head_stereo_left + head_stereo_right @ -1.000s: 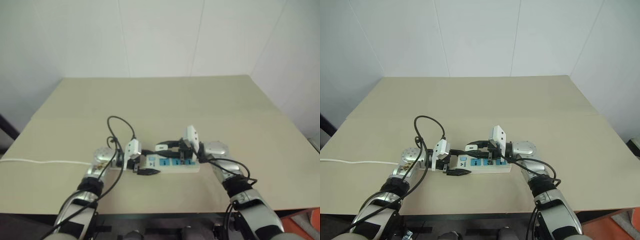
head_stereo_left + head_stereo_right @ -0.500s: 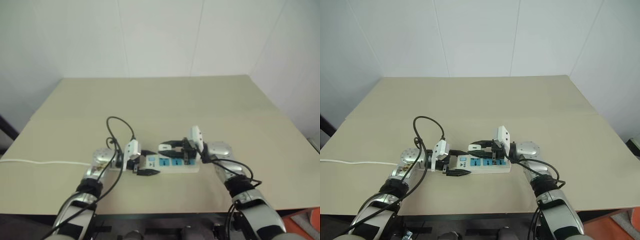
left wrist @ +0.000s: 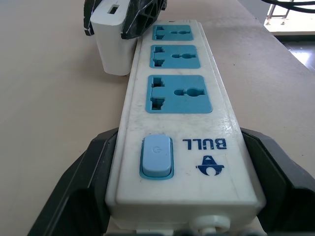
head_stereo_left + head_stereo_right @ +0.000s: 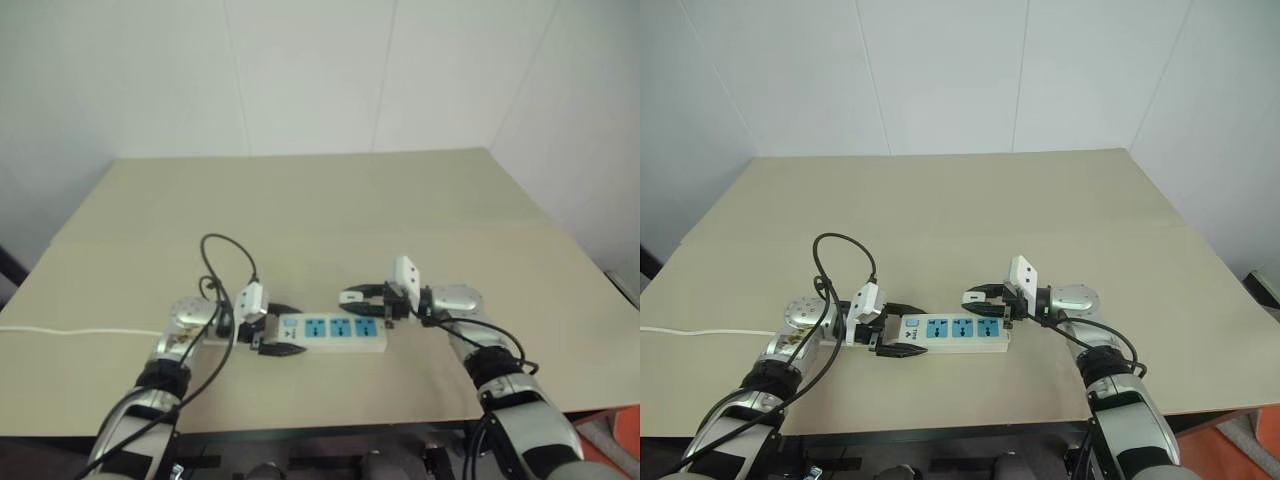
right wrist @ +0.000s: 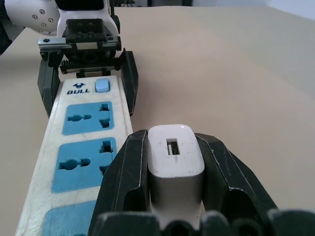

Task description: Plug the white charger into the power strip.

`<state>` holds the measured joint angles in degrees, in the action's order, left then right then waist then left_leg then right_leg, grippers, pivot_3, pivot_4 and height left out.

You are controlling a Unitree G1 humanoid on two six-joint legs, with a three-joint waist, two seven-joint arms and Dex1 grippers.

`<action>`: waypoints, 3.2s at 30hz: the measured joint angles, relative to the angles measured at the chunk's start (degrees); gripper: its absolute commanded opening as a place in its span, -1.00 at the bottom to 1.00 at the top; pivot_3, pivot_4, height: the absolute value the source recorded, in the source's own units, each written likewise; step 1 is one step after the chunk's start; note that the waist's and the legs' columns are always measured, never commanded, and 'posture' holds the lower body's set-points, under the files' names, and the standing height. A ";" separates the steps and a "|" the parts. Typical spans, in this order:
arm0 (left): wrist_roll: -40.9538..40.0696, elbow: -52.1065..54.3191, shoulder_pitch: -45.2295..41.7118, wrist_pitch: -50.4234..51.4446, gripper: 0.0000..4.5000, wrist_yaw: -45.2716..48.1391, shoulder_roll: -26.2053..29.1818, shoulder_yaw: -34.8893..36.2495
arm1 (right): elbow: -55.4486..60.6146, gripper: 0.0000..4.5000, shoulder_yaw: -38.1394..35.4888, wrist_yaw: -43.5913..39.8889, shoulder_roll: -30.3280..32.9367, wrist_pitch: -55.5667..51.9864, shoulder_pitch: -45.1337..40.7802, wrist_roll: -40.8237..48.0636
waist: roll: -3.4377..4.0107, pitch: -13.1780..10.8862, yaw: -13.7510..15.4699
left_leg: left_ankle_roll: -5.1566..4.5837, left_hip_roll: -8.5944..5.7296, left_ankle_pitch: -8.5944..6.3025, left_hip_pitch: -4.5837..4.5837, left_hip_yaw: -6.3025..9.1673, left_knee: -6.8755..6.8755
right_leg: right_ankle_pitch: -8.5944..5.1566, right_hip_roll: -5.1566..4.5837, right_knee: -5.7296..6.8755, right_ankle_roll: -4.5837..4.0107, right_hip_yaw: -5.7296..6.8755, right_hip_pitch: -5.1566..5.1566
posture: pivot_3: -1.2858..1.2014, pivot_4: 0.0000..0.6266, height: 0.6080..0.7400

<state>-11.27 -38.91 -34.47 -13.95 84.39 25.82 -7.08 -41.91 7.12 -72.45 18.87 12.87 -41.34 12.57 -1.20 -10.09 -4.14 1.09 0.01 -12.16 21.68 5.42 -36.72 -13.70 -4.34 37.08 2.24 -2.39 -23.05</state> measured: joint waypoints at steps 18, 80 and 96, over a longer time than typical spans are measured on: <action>0.17 -0.94 -1.24 -0.20 0.46 -1.41 -1.85 -0.76 | 15.02 -0.49 -9.60 10.34 -6.04 -25.77 -3.66 12.60 | 0.06 -0.04 1.59 | 0.00 -0.06 0.00 0.31 0.02 -0.01 | 0.16 -0.06 -0.06 -0.24 0.04 -0.20 | 0.03 -0.52 1.00; 0.45 -4.24 -3.20 -1.13 0.46 -0.71 -2.39 -0.91 | 15.96 -0.49 2.92 2.01 -4.29 -9.39 4.63 2.70 | 0.06 -0.04 1.65 | 0.00 -0.05 0.00 0.26 0.01 -0.02 | -0.01 -0.05 -0.08 0.05 0.06 -0.14 | 0.03 -0.52 1.00; -0.40 1.51 1.00 0.73 0.46 -3.14 -0.25 -0.36 | 3.74 -0.49 4.93 -1.31 -6.19 -1.10 -0.70 1.72 | 0.04 -0.01 0.63 | 0.00 0.00 0.00 -0.07 0.01 0.01 | -0.01 0.00 -0.03 0.03 0.00 0.04 | 0.03 -0.52 1.00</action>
<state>-11.67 -37.40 -33.47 -13.21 81.25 25.57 -7.44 -38.17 12.05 -73.76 12.68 11.77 -42.05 14.29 -1.16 -10.10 -3.51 1.09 0.01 -12.16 21.62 5.43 -36.70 -13.71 -4.33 37.05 2.27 -2.39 -23.00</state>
